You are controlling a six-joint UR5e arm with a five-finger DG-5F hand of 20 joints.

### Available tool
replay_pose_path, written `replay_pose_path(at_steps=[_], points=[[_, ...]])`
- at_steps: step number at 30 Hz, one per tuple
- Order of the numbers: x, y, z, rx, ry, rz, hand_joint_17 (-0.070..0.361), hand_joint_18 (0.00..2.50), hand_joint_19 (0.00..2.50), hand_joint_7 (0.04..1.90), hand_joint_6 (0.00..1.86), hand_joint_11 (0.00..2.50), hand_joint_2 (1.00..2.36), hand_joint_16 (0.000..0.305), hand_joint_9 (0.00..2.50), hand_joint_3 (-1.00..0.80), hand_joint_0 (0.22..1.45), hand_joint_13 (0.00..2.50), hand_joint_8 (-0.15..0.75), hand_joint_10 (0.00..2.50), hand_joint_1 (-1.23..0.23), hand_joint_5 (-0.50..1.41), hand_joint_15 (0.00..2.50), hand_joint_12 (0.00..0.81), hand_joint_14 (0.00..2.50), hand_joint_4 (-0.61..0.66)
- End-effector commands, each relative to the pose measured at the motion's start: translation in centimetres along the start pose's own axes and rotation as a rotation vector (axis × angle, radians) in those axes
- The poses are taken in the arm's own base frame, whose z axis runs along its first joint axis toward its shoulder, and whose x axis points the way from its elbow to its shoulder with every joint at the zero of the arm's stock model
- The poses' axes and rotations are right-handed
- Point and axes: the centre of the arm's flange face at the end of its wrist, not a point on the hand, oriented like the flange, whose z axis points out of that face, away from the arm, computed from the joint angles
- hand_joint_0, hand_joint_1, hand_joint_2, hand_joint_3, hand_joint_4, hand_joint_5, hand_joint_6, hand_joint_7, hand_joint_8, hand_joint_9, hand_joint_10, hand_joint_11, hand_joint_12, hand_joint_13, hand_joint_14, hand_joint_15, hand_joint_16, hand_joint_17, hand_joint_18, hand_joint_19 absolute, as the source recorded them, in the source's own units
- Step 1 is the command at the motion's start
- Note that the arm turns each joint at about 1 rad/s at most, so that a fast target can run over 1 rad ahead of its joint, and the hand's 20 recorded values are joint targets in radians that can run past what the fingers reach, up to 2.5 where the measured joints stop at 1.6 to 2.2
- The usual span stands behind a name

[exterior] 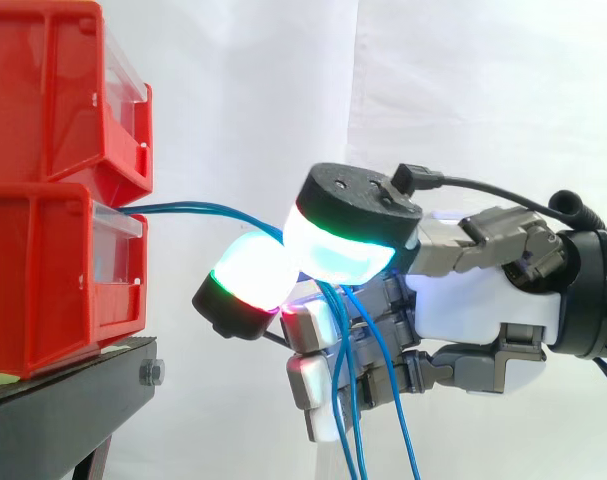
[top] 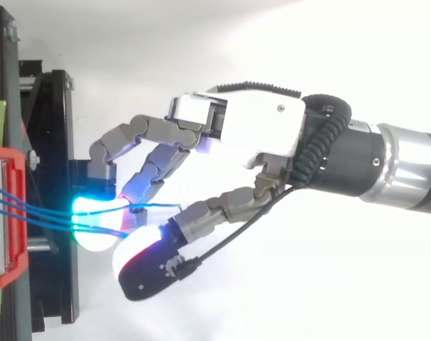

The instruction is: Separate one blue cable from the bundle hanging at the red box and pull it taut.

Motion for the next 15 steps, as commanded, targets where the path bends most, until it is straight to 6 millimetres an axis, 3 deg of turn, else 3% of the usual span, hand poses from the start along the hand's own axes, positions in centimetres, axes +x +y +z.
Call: replay_pose_path(at_steps=[1, 5, 10, 15], points=[[-0.05, -0.02, 0.00, 0.001, -0.001, 0.000, 0.097, 0.91, 0.59, 0.96, 0.86, 0.97, 1.00, 0.043, 1.05, -0.50, 0.68, 1.08, 0.321, 0.02, -0.91, -0.20, 0.71, 0.395, 0.03, 0.13], [-0.05, -0.03, -0.02, 0.002, 0.000, -0.001, 0.098, 0.92, 0.61, 0.97, 0.85, 0.97, 1.00, 0.044, 1.09, -0.50, 0.59, 1.09, 0.336, 0.02, -0.82, -0.19, 0.72, 0.403, 0.02, 0.15], [0.05, 0.16, 0.02, -0.001, 0.001, 0.000, 0.099, 0.93, 0.63, 0.99, 0.84, 0.96, 1.00, 0.044, 1.11, -0.50, 0.64, 1.11, 0.341, 0.02, -0.74, -0.19, 0.73, 0.407, 0.02, 0.14], [0.06, -0.02, -0.03, 0.002, 0.001, -0.001, 0.100, 0.94, 0.64, 0.98, 0.84, 0.97, 1.00, 0.044, 1.12, -0.50, 0.61, 1.12, 0.339, 0.02, -0.66, -0.19, 0.73, 0.407, 0.03, 0.15]])
